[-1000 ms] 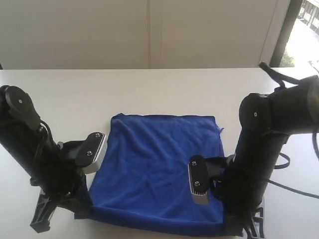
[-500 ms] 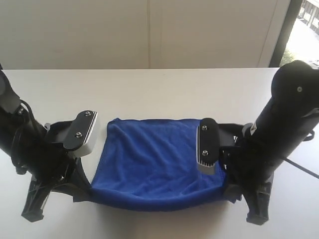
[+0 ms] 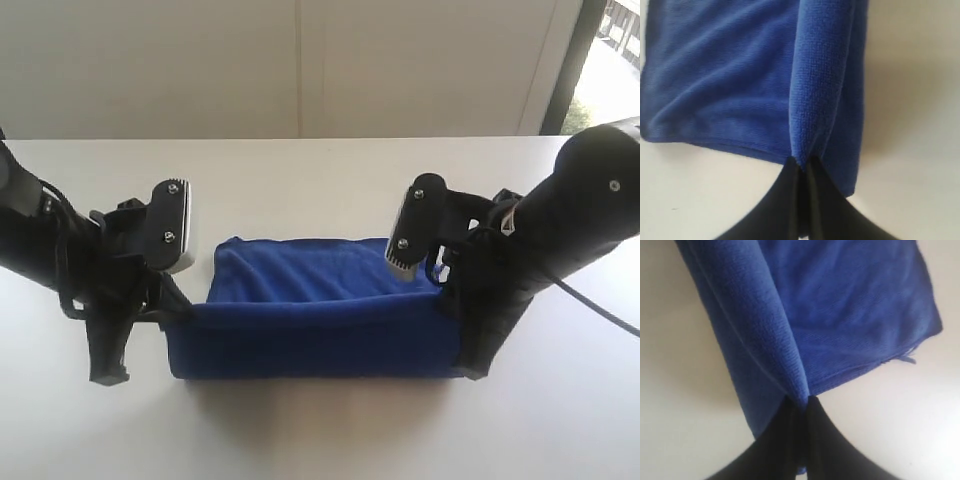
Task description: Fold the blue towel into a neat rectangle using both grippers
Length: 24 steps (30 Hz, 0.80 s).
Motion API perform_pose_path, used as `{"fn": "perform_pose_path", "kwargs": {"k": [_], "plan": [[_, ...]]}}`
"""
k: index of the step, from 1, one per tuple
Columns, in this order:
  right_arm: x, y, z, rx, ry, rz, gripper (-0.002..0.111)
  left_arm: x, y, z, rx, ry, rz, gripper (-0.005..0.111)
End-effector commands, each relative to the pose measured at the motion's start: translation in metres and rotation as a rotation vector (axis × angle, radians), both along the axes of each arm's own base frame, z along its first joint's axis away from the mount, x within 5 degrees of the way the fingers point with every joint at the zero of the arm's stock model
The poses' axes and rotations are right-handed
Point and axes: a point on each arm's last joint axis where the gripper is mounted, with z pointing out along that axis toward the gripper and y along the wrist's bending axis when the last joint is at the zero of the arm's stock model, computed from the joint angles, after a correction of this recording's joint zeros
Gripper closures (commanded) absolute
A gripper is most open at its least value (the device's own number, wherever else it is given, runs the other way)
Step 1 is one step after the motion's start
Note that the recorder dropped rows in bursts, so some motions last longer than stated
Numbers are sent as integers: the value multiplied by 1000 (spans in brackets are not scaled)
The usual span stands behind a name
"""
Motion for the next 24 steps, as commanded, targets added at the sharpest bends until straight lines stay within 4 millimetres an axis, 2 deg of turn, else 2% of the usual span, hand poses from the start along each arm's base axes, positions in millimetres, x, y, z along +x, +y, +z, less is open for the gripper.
{"fn": "perform_pose_path", "kwargs": {"k": [1,5,15,20,24], "plan": [[8,0,6,41,-104,-60,108,6,1,4,-11,-89,55,107],[14,0,3,43,-142,-84,108,12,1,2,-7,-125,82,107],[23,3,-21,14,-81,-79,108,27,1,-15,31,-175,116,107],[29,3,-19,56,-133,-137,108,34,2,-19,50,-228,130,107],[34,0,-13,47,-171,-189,108,41,-1,-8,33,-272,141,107]]}}
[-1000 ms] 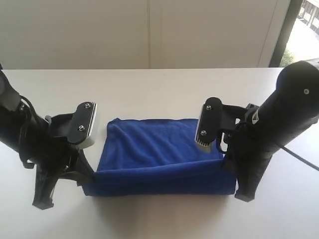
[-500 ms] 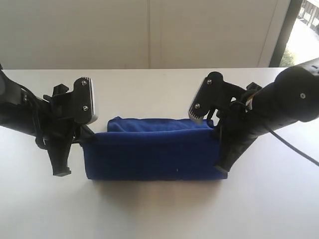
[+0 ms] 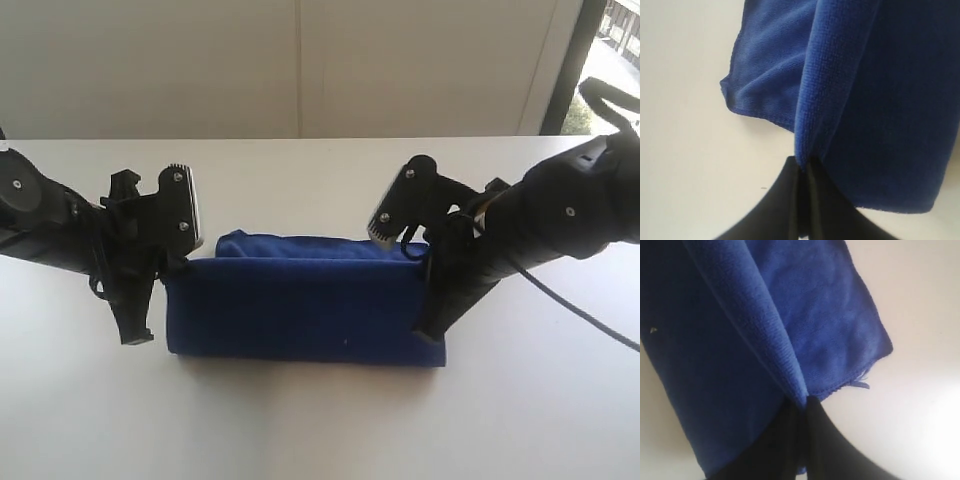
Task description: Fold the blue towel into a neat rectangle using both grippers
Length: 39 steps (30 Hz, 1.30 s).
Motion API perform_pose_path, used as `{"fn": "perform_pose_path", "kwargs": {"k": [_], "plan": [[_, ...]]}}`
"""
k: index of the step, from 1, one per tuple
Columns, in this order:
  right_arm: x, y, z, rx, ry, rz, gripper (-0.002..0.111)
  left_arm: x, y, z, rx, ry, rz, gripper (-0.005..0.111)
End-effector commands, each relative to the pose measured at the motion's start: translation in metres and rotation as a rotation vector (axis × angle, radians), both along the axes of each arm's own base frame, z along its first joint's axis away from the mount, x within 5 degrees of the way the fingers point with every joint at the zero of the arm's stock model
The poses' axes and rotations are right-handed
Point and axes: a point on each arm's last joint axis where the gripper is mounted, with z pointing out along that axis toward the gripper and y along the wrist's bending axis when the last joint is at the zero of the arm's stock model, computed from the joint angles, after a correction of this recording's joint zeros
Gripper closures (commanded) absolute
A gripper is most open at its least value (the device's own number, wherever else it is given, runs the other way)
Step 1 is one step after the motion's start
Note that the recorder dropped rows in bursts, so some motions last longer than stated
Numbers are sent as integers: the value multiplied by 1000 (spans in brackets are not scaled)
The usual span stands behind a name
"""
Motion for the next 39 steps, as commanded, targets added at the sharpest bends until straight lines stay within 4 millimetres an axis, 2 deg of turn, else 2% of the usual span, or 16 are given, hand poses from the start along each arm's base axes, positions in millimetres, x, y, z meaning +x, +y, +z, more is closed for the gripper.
{"fn": "perform_pose_path", "kwargs": {"k": [1,5,10,16,23,27,30,35,39], "plan": [[7,-4,8,-6,-42,-69,108,8,-4,11,-19,-45,4,107],[14,-6,17,-26,-82,-116,108,22,-12,21,-37,-59,-10,107],[21,-11,18,-63,-111,-150,108,41,-22,16,-39,-49,-18,107],[34,-19,-1,-72,-73,-174,108,58,-29,3,-31,-35,-19,107],[61,-14,-28,-85,-48,-155,108,85,-38,-18,-18,-47,4,107],[73,-21,-37,-86,-43,-175,108,97,-42,-28,-14,-53,12,107],[81,-26,-40,-80,-48,-192,108,100,-44,-37,-9,-39,14,107],[87,-27,-65,-84,-5,-189,108,107,-44,-58,11,-24,28,107],[89,-26,-75,-81,5,-178,108,107,-44,-62,12,-16,32,107]]}}
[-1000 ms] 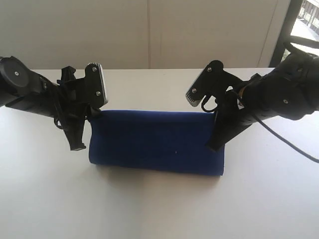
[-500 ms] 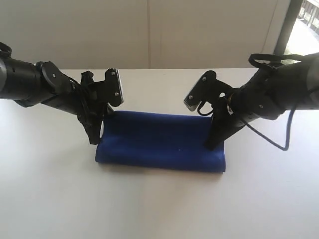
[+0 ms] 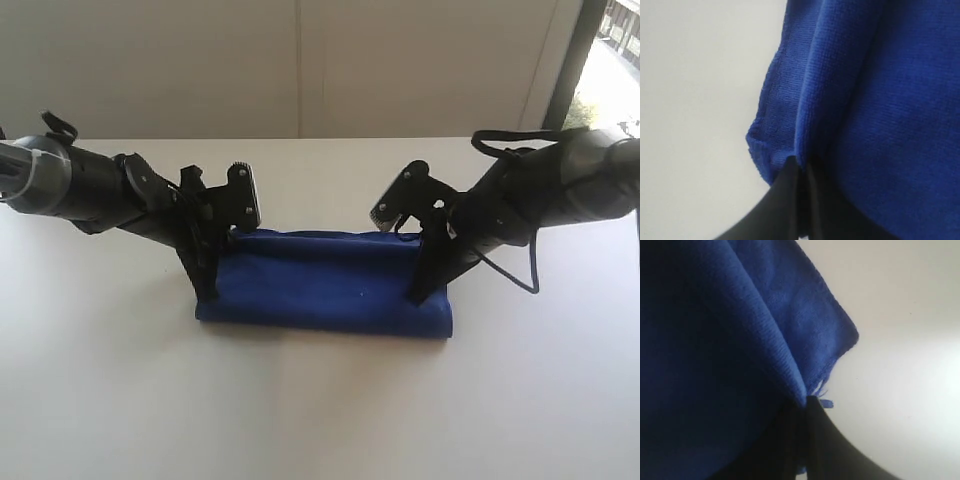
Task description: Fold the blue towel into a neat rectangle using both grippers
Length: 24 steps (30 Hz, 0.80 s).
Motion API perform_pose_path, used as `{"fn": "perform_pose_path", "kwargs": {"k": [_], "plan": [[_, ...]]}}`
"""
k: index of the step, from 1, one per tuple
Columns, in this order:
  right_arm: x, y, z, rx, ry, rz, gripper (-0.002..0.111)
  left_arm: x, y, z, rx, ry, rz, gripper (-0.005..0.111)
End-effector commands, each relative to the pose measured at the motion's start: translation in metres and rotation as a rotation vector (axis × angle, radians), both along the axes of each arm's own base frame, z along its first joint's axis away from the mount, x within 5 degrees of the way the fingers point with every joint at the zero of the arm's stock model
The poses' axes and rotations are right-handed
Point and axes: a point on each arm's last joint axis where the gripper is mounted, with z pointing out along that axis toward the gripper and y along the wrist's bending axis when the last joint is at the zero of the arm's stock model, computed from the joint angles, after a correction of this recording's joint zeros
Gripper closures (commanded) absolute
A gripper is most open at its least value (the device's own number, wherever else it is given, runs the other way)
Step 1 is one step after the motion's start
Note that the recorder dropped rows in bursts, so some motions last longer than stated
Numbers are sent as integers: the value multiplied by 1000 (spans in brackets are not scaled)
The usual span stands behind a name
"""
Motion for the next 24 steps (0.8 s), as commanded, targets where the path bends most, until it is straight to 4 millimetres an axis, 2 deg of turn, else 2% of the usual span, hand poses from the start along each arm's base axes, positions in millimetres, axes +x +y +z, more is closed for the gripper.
{"fn": "perform_pose_path", "kwargs": {"k": [1,3,6,10,12,16,24], "plan": [[3,-4,-9,-5,13,-5,108,1,0,-2,-9,5,16,106],[3,-4,-14,-6,25,-4,107,1,0,-2,-9,5,16,101],[3,-4,-17,-10,32,-2,97,2,0,-2,-9,0,18,79],[4,-4,-16,-31,20,25,76,5,1,0,-8,-36,36,43],[4,-4,-12,-30,8,27,70,8,2,2,-22,-71,74,34],[7,-4,0,-3,-25,-6,70,16,6,10,-68,-160,177,32],[19,-4,26,-41,-92,3,70,17,7,21,-78,-202,188,32]]}}
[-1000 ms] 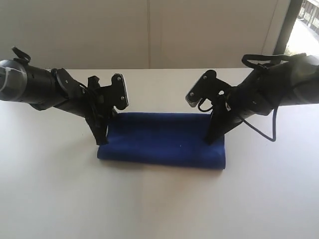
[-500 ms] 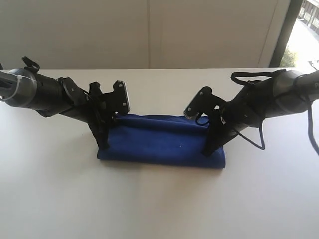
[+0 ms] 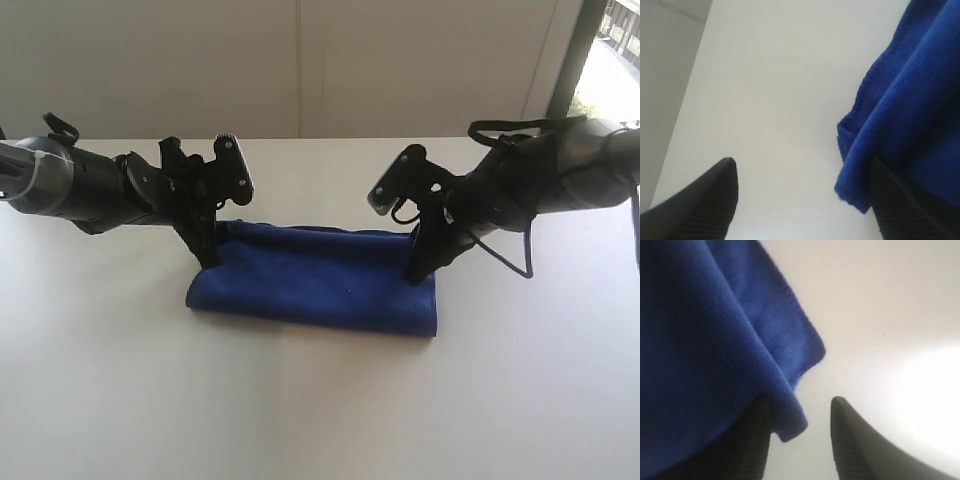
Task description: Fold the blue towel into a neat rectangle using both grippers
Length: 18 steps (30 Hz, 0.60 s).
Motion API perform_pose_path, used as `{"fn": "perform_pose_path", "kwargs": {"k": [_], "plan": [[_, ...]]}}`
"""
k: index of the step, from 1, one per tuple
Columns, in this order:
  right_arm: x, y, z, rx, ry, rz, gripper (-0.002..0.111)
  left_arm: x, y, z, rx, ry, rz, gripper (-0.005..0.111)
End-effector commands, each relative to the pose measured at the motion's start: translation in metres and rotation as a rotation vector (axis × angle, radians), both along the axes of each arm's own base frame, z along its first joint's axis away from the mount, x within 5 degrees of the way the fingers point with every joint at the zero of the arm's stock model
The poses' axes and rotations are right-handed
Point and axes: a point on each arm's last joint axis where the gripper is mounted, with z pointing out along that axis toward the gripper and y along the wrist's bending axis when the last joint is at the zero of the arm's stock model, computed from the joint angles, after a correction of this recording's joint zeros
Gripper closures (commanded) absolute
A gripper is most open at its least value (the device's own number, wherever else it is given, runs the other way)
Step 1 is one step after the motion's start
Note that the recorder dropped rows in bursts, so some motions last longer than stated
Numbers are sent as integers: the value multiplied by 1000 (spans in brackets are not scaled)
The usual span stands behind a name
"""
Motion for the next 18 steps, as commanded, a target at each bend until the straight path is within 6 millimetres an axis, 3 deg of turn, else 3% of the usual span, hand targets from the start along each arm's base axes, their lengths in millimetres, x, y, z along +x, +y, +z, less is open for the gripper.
{"fn": "perform_pose_path", "kwargs": {"k": [1,12,16,18], "plan": [[6,-6,14,-47,-33,1,70,-1,2,9,-29,-7,19,32],[8,-25,23,-58,-34,-180,70,5,7,25,-52,-136,94,32],[3,-26,42,-12,-65,-240,70,2,5,35,-213,-88,207,33],[0,-26,56,29,-95,-266,70,-3,1,42,-254,-68,211,42]]}}
